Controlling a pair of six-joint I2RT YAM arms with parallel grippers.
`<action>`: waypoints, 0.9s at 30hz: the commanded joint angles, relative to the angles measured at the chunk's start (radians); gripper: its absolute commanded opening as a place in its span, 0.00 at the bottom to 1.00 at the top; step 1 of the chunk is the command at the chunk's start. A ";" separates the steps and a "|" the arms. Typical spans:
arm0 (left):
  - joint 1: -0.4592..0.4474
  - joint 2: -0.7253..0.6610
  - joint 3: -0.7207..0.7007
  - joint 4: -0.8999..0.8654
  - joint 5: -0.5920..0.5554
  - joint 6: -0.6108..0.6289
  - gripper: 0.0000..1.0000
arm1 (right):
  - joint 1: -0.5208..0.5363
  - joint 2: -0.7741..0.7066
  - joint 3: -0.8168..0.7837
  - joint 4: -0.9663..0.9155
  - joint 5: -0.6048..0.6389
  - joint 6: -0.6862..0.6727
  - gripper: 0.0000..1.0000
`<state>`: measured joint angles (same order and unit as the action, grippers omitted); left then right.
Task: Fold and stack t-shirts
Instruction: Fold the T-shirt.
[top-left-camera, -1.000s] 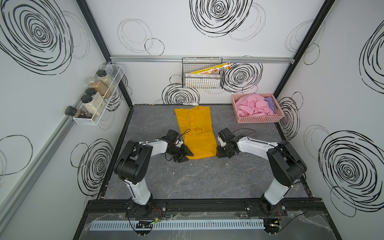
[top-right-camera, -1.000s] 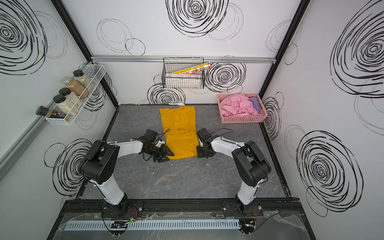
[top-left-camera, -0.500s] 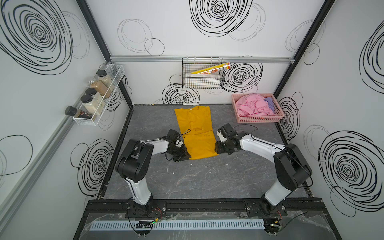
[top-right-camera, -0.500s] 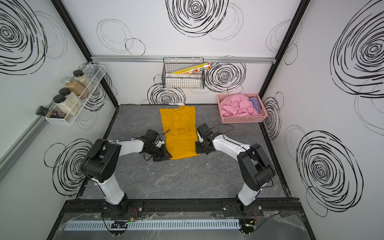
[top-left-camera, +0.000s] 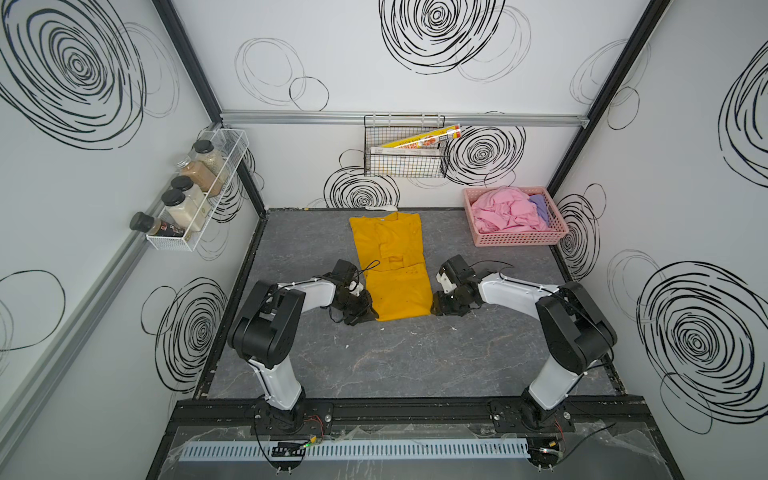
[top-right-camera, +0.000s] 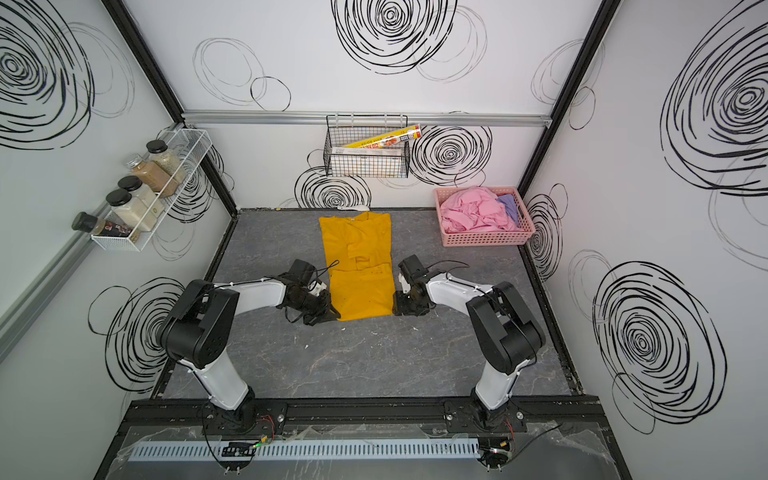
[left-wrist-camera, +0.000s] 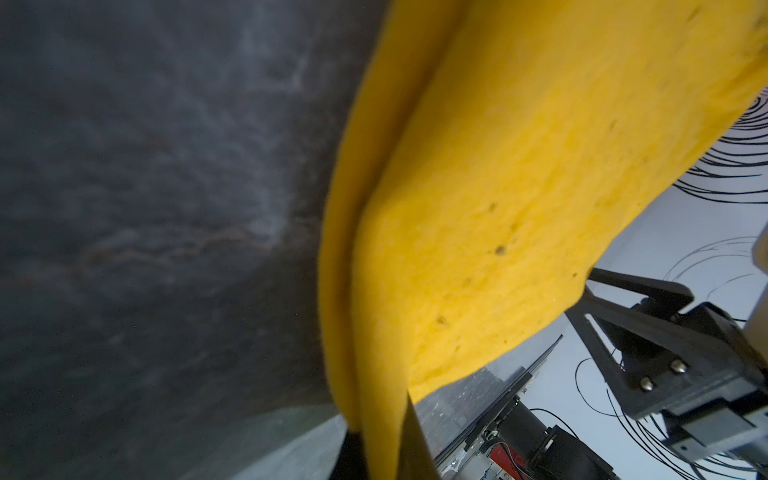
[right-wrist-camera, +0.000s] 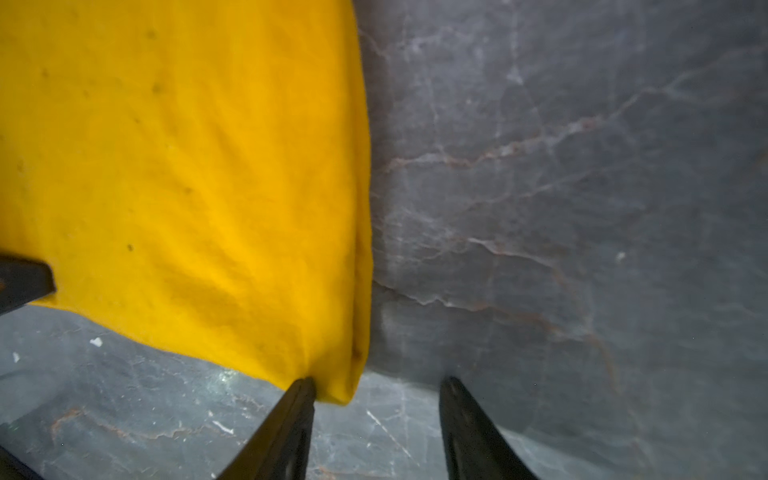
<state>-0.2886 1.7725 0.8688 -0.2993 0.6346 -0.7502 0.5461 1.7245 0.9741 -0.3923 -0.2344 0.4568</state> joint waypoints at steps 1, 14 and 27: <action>0.012 0.028 -0.022 -0.095 -0.091 0.019 0.00 | -0.006 0.020 -0.034 0.057 -0.077 0.021 0.54; 0.021 0.043 0.009 -0.135 -0.107 0.035 0.00 | -0.028 0.086 -0.056 0.166 -0.213 0.089 0.40; 0.028 0.094 0.061 -0.124 -0.109 0.030 0.00 | -0.028 0.129 0.008 0.145 -0.244 0.057 0.01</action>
<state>-0.2756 1.8099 0.9337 -0.3962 0.6331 -0.7326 0.5148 1.8271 0.9642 -0.1860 -0.4957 0.5266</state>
